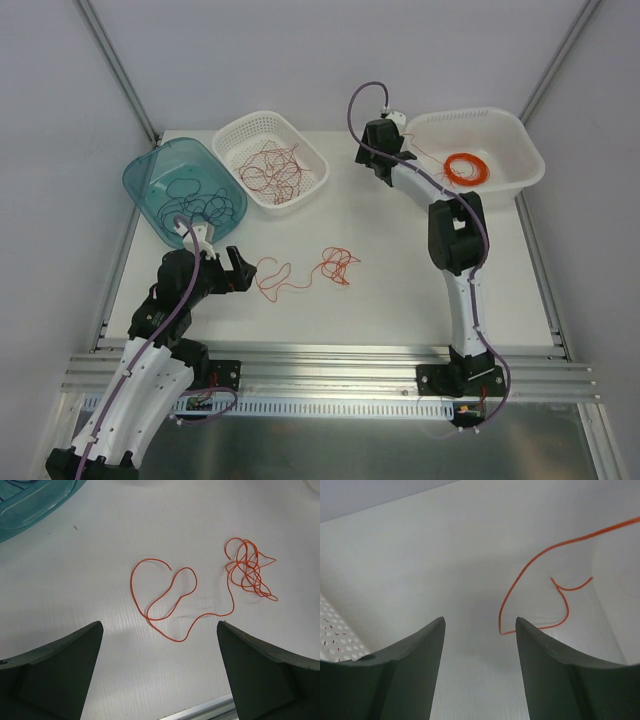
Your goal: Untangle the cables
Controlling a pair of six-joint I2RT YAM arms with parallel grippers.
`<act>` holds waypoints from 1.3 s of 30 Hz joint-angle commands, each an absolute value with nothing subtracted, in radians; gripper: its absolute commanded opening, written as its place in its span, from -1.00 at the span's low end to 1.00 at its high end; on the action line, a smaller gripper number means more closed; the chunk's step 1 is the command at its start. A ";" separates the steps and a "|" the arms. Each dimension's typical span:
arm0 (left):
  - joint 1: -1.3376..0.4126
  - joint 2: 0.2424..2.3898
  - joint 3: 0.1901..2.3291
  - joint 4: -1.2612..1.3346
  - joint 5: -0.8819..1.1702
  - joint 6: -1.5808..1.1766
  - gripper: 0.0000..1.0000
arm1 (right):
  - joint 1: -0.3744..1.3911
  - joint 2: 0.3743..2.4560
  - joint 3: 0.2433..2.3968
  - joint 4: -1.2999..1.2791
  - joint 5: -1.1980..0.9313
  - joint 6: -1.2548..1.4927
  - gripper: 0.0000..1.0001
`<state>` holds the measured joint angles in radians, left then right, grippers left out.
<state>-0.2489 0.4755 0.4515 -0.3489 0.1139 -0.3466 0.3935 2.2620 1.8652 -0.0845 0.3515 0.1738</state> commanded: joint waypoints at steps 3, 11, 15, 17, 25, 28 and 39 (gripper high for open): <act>-0.252 0.474 0.442 -0.337 0.133 -0.351 0.98 | 0.365 2.342 1.993 -0.051 0.379 0.228 0.22; -0.252 0.500 0.445 -0.337 0.129 -0.350 0.98 | 0.345 2.338 1.973 -0.003 0.279 0.230 -0.54; -0.252 0.500 0.445 -0.337 0.126 -0.350 0.98 | 0.351 2.242 1.913 0.052 0.206 0.187 -0.98; -0.252 0.502 0.445 -0.337 0.124 -0.348 0.98 | 0.356 2.188 1.876 0.054 0.184 0.160 -0.99; -0.252 0.500 0.448 -0.337 0.126 -0.350 0.98 | 0.328 1.895 1.829 -0.053 0.164 0.031 -0.99; -0.252 0.502 0.448 -0.336 0.130 -0.348 0.98 | 0.282 1.815 1.809 -0.084 0.164 0.029 -0.99; -0.252 0.511 0.454 -0.336 0.146 -0.341 0.98 | 0.025 1.831 1.787 -0.169 0.083 0.164 -0.97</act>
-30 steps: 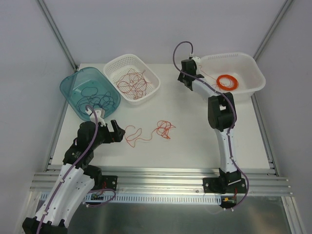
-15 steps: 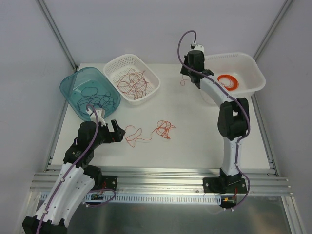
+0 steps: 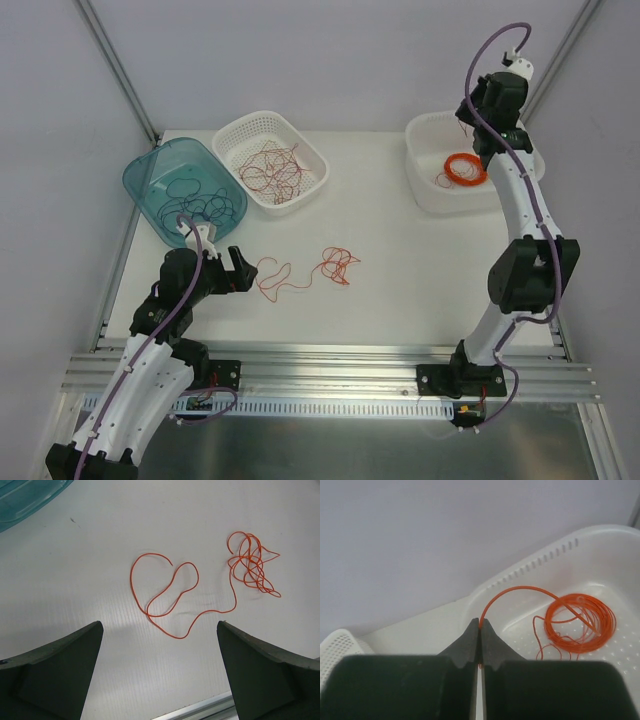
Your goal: Untangle the cables
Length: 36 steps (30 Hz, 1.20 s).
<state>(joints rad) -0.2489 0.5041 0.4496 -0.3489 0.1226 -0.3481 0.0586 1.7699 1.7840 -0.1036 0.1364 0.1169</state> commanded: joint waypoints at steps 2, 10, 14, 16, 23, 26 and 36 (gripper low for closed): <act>-0.250 0.523 0.457 -0.336 0.156 -0.339 0.98 | 0.003 1.871 1.839 -0.224 0.046 0.166 -0.89; -0.252 0.540 0.465 -0.336 0.167 -0.334 0.98 | -0.017 1.869 1.915 -0.403 -0.026 0.121 0.20; -0.252 0.555 0.469 -0.336 0.170 -0.333 0.98 | 0.050 1.772 1.841 -0.460 -0.020 0.036 0.24; -0.252 0.571 0.472 -0.334 0.175 -0.331 0.98 | 0.095 1.731 1.766 -0.501 -0.008 0.005 0.28; -0.252 0.598 0.479 -0.333 0.192 -0.331 0.98 | 0.387 1.574 1.482 -0.535 -0.113 -0.058 0.22; -0.252 0.604 0.479 -0.333 0.198 -0.331 0.98 | 0.521 1.533 1.378 -0.532 -0.147 -0.075 0.15; -0.252 0.630 0.482 -0.327 0.221 -0.334 0.98 | 0.785 1.568 1.194 -0.516 -0.218 -0.069 -0.01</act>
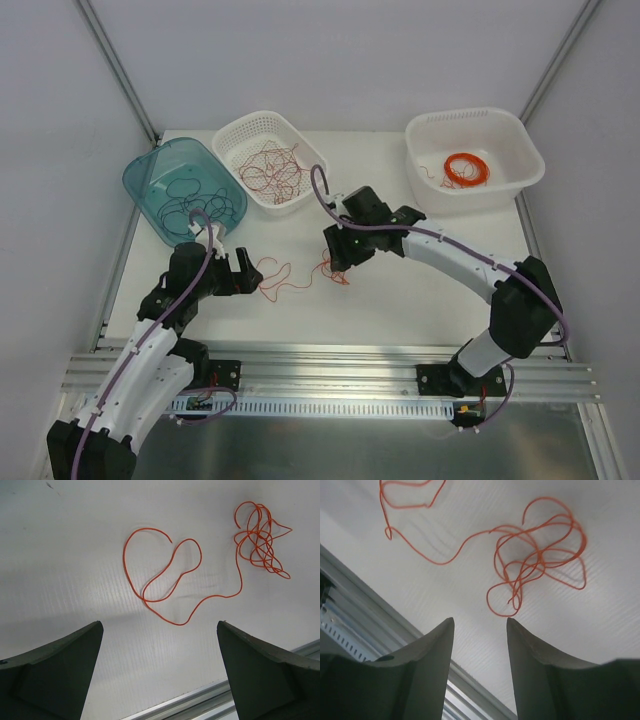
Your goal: Untangle the cables
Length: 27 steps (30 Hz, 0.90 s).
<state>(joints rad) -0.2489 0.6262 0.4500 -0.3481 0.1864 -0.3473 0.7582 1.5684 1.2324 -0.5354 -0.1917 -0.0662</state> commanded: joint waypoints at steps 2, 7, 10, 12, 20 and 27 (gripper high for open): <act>-0.252 0.635 0.482 -0.327 0.227 -0.331 0.98 | 0.802 1.577 1.145 -0.488 -0.206 -0.064 -0.08; -0.252 0.637 0.480 -0.322 0.236 -0.331 0.99 | 0.827 1.626 1.089 -0.414 -0.172 -0.078 -0.12; -0.252 0.643 0.480 -0.321 0.244 -0.327 0.98 | 0.838 1.649 1.091 -0.380 -0.132 -0.095 -0.13; -0.252 0.646 0.480 -0.321 0.247 -0.327 0.98 | 0.848 1.655 1.100 -0.368 -0.094 -0.103 -0.14; -0.252 0.646 0.479 -0.321 0.244 -0.324 0.98 | 0.873 1.652 1.126 -0.405 0.029 -0.161 -0.16; -0.252 0.655 0.480 -0.319 0.256 -0.324 0.98 | 0.891 1.686 1.150 -0.422 0.029 -0.190 -0.19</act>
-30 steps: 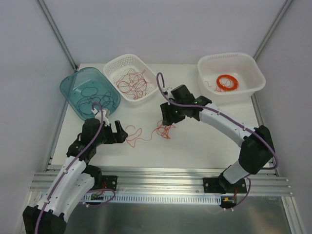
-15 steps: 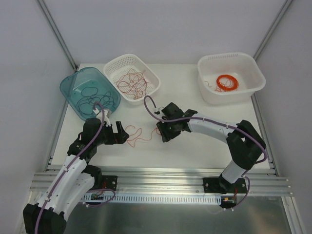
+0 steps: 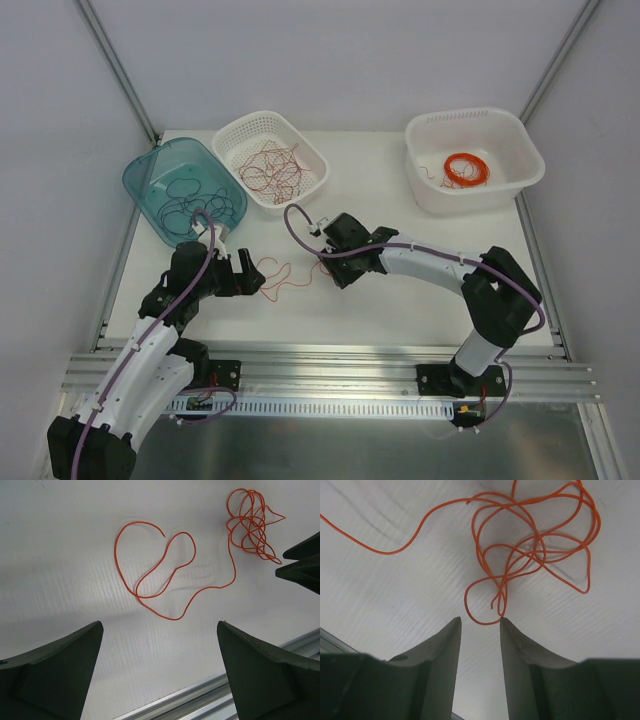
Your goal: Untangle the cables
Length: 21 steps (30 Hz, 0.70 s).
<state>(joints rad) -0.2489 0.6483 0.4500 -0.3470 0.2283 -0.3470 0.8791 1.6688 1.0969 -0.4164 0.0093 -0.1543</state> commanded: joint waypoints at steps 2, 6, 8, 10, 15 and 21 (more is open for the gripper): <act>-0.252 0.660 0.480 -0.318 0.270 -0.325 0.98 | 0.893 1.689 1.155 -0.416 0.014 -0.198 -0.22; -0.252 0.678 0.480 -0.307 0.301 -0.327 0.98 | 0.891 1.718 1.157 -0.394 -0.026 -0.210 -0.31; -0.252 0.689 0.480 -0.298 0.328 -0.336 0.98 | 0.893 1.727 1.146 -0.385 -0.038 -0.210 -0.35; -0.252 0.703 0.479 -0.288 0.344 -0.351 0.98 | 0.893 1.730 1.146 -0.380 -0.046 -0.213 -0.41; -0.259 0.744 0.477 -0.226 0.379 -0.417 0.95 | 0.891 1.642 1.134 -0.409 -0.046 -0.238 -0.94; -0.388 0.892 0.557 -0.160 0.338 -0.399 0.91 | 0.890 1.499 1.160 -0.475 -0.087 -0.284 -0.99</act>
